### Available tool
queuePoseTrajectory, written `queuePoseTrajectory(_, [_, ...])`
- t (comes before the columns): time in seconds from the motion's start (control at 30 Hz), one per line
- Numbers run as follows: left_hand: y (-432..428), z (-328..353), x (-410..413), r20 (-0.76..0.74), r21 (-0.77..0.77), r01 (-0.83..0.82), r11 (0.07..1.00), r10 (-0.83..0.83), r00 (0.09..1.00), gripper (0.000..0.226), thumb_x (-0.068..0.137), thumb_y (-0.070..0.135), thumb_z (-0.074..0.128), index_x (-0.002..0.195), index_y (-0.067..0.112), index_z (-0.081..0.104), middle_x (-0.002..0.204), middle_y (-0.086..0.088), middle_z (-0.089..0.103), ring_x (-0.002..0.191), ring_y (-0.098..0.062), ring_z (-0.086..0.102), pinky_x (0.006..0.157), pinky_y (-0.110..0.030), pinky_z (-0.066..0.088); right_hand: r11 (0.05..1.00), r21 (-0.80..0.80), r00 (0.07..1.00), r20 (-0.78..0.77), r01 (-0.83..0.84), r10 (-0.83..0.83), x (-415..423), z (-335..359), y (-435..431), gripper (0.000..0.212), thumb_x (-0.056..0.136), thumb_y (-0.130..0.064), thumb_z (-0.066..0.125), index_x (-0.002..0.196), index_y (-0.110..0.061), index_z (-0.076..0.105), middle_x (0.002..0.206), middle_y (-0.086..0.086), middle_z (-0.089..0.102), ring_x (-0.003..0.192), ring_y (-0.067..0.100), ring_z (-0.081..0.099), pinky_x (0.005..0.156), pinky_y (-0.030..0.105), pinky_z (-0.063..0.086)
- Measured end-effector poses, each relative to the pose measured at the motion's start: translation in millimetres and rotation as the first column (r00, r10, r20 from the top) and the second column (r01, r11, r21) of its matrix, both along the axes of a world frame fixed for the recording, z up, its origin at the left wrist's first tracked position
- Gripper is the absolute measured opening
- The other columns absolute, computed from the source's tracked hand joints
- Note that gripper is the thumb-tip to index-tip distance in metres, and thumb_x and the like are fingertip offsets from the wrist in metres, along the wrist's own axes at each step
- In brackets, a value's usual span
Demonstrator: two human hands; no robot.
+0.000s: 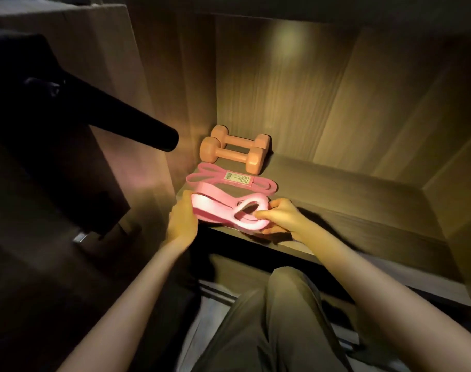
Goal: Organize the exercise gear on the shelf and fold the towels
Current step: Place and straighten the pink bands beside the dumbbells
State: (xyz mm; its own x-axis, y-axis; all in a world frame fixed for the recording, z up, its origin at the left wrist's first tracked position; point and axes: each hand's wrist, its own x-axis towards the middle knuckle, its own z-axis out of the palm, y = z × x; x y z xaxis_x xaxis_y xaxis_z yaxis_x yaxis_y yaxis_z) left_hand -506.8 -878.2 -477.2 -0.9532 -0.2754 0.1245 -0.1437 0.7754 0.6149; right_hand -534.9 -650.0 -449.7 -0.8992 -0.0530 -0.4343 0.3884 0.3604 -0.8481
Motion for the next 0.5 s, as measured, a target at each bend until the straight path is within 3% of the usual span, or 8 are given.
queuePoseTrajectory(0.1, [-1.4,-2.4,-6.2,-0.017,0.009,0.058,0.998,-0.058,0.998,0.034,0.092,0.001,0.033,0.123,0.01,0.045,0.119,-0.019,0.058,0.107,-0.039,0.057,0.093,-0.046,0.044,0.993,0.103,0.997,-0.045,-0.058,0.063,3.9,-10.8,-8.9,0.029,0.078,-0.014,0.076,0.102,-0.009,0.061,0.104,0.012,0.069,0.083,0.021,0.07,0.071,0.035,0.06])
queuePoseTrajectory(0.2, [-0.9,-5.2,-14.6,-0.072,0.026,0.093,0.995,-0.091,0.993,0.036,0.094,0.0,0.033,0.127,0.007,0.047,0.122,-0.017,0.057,0.108,-0.035,0.057,0.093,-0.041,0.043,0.98,0.197,0.992,-0.123,0.023,0.001,2.8,-19.2,-11.0,0.048,0.079,-0.021,0.076,0.116,-0.008,0.048,0.112,0.009,0.063,0.099,0.026,0.065,0.086,0.042,0.055])
queuePoseTrajectory(0.27, [-0.4,-7.3,-20.6,-0.148,0.044,0.104,0.994,-0.096,0.984,0.036,0.095,-0.001,0.035,0.128,0.005,0.048,0.121,-0.016,0.058,0.107,-0.03,0.057,0.088,-0.032,0.042,0.974,0.215,0.986,-0.165,0.07,-0.034,2.4,-23.4,-10.9,0.051,0.081,-0.022,0.074,0.12,-0.006,0.045,0.115,0.011,0.062,0.104,0.027,0.062,0.09,0.04,0.052])
queuePoseTrajectory(0.4, [-2.1,-10.9,-32.8,-0.202,0.145,0.128,0.981,-0.098,0.974,0.026,0.097,0.002,0.04,0.121,0.005,0.051,0.113,-0.014,0.061,0.097,-0.026,0.061,0.07,-0.022,0.048,0.971,0.22,0.973,-0.226,0.098,-0.047,-0.3,-26.5,-13.8,0.048,0.084,-0.017,0.071,0.121,-0.005,0.044,0.117,0.012,0.062,0.106,0.026,0.06,0.086,0.035,0.049])
queuePoseTrajectory(0.5, [-1.5,-7.0,-39.0,-0.26,0.226,0.156,0.962,-0.095,0.961,0.025,0.099,0.003,0.04,0.12,0.004,0.053,0.111,-0.01,0.061,0.096,-0.019,0.059,0.072,-0.009,0.047,0.979,0.186,0.972,-0.233,0.086,-0.042,-6.6,-27.1,-18.0,0.05,0.086,-0.015,0.069,0.125,-0.004,0.041,0.116,0.01,0.061,0.097,0.019,0.058,0.071,0.024,0.043])
